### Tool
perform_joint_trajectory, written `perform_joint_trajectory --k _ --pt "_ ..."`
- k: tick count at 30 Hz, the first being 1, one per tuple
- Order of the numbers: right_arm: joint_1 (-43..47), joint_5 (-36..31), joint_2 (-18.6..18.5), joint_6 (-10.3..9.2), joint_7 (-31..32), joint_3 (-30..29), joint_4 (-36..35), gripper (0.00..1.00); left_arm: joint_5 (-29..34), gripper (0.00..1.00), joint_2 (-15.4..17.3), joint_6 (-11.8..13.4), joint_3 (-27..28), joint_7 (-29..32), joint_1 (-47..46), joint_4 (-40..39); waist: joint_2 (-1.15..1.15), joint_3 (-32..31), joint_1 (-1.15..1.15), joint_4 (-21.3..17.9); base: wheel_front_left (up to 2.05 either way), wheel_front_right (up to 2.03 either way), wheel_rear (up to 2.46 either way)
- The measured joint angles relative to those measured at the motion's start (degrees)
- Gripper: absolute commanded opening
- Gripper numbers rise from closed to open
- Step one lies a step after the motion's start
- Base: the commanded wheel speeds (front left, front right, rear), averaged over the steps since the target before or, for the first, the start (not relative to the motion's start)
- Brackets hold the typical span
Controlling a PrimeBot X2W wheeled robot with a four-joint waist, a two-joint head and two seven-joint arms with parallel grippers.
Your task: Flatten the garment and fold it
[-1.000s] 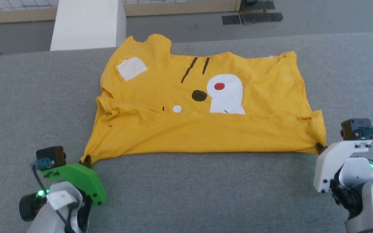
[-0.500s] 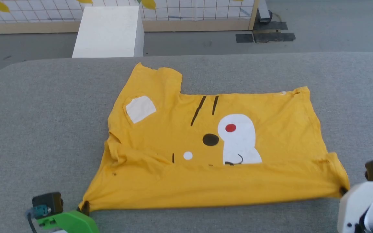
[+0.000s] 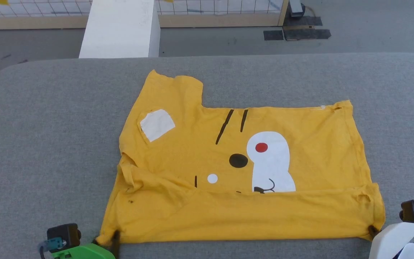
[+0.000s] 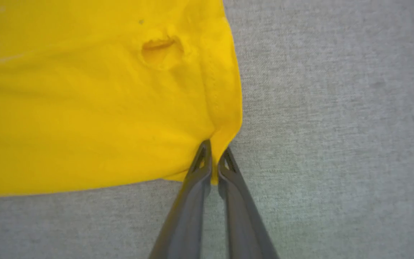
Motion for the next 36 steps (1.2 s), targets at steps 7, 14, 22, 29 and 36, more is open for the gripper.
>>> perform_joint_trajectory --k 7,14,22,29,36 --pt "0.07 1.11 0.3 0.0 -12.38 1.97 -0.77 1.0 3.34 1.0 1.0 -0.71 -0.2 -5.52 -0.89 -1.2 0.0 -1.4 0.0 -0.6 0.0 0.0 0.0" --pt "-2.2 1.23 -2.36 0.0 -26.44 8.29 -3.65 1.0 11.52 1.0 5.72 -3.92 -0.29 -14.8 -11.94 -2.31 0.0 0.12 0.0 -2.68 0.0 0.0 0.0" --pt "-10.98 0.76 -6.44 0.0 -35.44 15.12 -8.59 1.0 13.89 1.0 9.43 -14.17 -3.38 -7.8 -40.88 7.95 0.0 8.06 0.0 -5.97 0.0 0.0 0.0" --pt "-16.04 0.88 -5.61 0.0 -37.26 17.3 -9.27 1.0 10.25 1.0 10.85 -17.52 -2.9 4.44 -55.19 16.63 0.0 14.68 0.01 -8.97 0.0 0.0 0.0" --pt "-18.87 1.49 -3.92 0.0 -38.84 18.91 -8.48 1.0 7.81 1.0 12.95 -13.7 -2.03 22.23 -62.13 20.85 0.0 20.55 0.01 -12.86 0.0 0.0 0.0"
